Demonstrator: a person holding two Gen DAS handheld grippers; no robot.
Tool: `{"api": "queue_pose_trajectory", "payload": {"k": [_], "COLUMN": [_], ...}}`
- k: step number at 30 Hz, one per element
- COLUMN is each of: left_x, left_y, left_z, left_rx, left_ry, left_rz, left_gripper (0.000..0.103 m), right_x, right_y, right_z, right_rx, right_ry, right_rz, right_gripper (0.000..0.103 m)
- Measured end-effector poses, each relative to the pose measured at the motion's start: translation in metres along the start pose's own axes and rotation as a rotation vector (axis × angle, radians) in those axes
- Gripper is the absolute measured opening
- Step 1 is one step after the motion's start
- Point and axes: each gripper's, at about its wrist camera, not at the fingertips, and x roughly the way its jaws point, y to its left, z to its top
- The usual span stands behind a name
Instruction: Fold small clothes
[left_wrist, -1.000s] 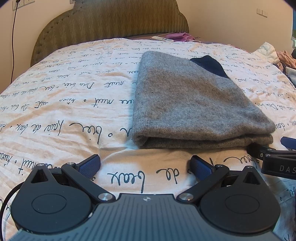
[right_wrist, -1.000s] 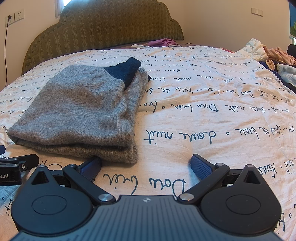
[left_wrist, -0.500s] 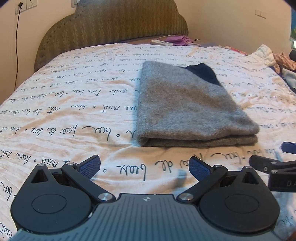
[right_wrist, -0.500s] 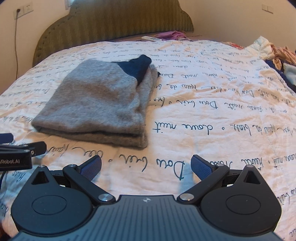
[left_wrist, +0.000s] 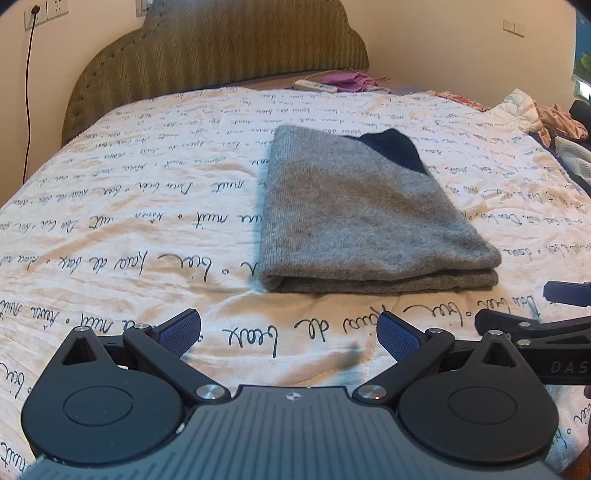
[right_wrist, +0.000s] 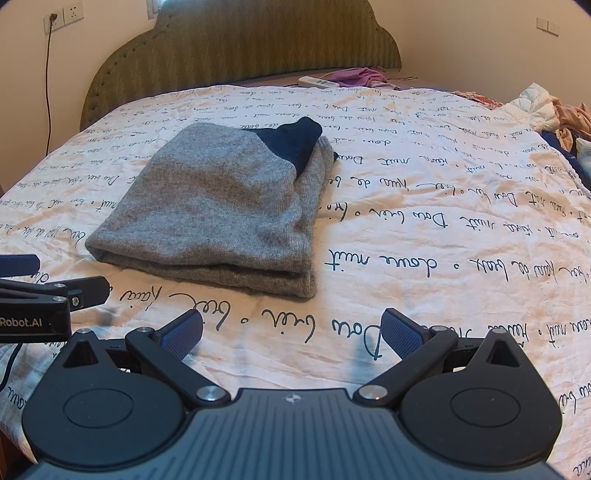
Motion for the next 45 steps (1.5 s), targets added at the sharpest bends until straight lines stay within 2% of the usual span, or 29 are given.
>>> {"api": "queue_pose_trajectory", "payload": {"k": [32,39,45], "left_x": [0.0036,0.0001,0.0021], "left_y": [-0.0039,-0.0034,0.0051], "left_z": [-0.0018,-0.004,-0.0044], "left_rx": [-0.002,-0.008,-0.057], "left_ry": [0.051,0.025,0.043], "left_rz": [-0.013,-0.03,0.003], "left_gripper": [0.103,0.103,0.096], "right_x": [-0.0013,-0.0011,-0.0019], "right_y": [-0.003,-0.0036,-0.0039], "right_z": [-0.0006,-0.0011,-0.0007], "right_rx": [0.01,0.014,0.017], "right_ry": [-0.004,-0.002,-0.006], "right_rz": [-0.013,-0.012,-0.011], "right_gripper": [0.103,0.103,0.103]}}
